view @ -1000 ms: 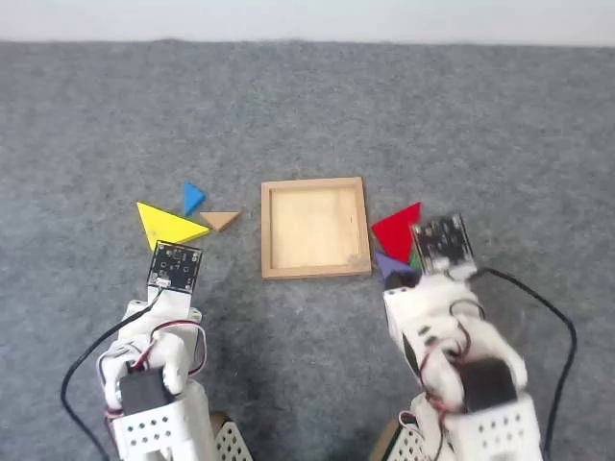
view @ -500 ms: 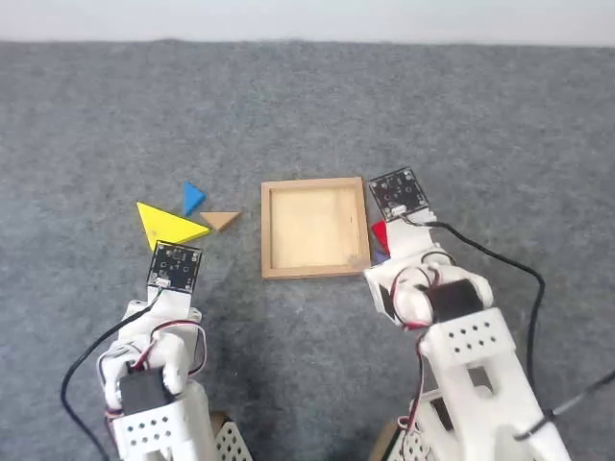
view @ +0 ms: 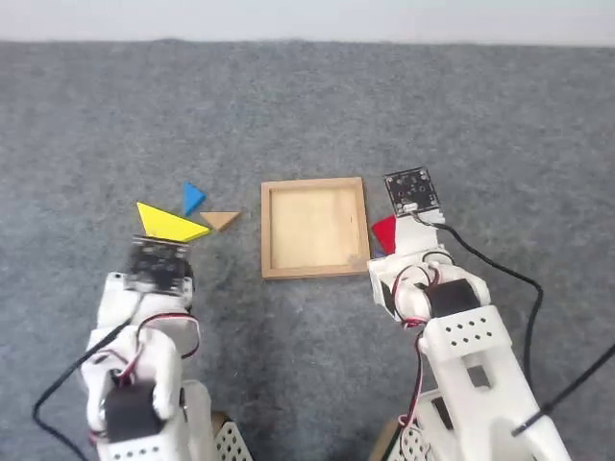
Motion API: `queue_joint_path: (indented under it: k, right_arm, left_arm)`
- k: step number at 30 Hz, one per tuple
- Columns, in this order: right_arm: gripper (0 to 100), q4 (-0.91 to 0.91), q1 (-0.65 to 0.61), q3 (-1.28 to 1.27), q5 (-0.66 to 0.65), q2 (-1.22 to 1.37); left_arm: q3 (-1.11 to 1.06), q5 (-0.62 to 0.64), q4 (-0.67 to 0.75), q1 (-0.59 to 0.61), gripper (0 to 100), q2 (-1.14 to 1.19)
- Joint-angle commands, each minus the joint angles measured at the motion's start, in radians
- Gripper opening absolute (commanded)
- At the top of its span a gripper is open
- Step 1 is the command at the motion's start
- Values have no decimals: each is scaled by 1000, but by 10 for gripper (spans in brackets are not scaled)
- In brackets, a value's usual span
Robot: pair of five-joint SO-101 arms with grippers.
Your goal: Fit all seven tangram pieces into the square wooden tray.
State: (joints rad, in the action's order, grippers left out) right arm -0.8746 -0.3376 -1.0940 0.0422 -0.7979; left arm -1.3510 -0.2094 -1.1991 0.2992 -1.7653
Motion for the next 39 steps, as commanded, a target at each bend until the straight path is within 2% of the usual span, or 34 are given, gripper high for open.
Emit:
queue_joint_path:
  k: [1, 5, 10, 13, 16, 21, 24, 32, 39]
  right_arm:
    - [253, 15, 12, 3, 20, 2]
    - [253, 28, 12, -18, 20, -2]
    - [253, 48, 39, -21, 23, 2]
    - [253, 76, 73, -23, 25, 4]
    - [253, 104, 79, -23, 57, 10]
    - [255, 191, 79, 21, 74, 150]
    - [255, 217, 73, 107, 158, 297]
    - [256, 96, 62, 445, 342, 631]
    - [257, -2, 47, 663, 465, 802]
  left_arm:
    - [200, 114, 15, -6, 206, 218]
    - [446, 138, -9, -5, 208, 644]
    - [731, 282, -71, -11, 208, 1148]
    - [805, 334, -66, -9, 208, 1366]
    - [796, 336, 3, -3, 206, 1496]
    - [628, 339, 192, -32, 207, 1478]
    - [553, 336, 279, -8, 208, 1390]
    - [398, 341, 374, 21, 207, 1217]
    - [280, 376, 485, 40, 207, 1108]
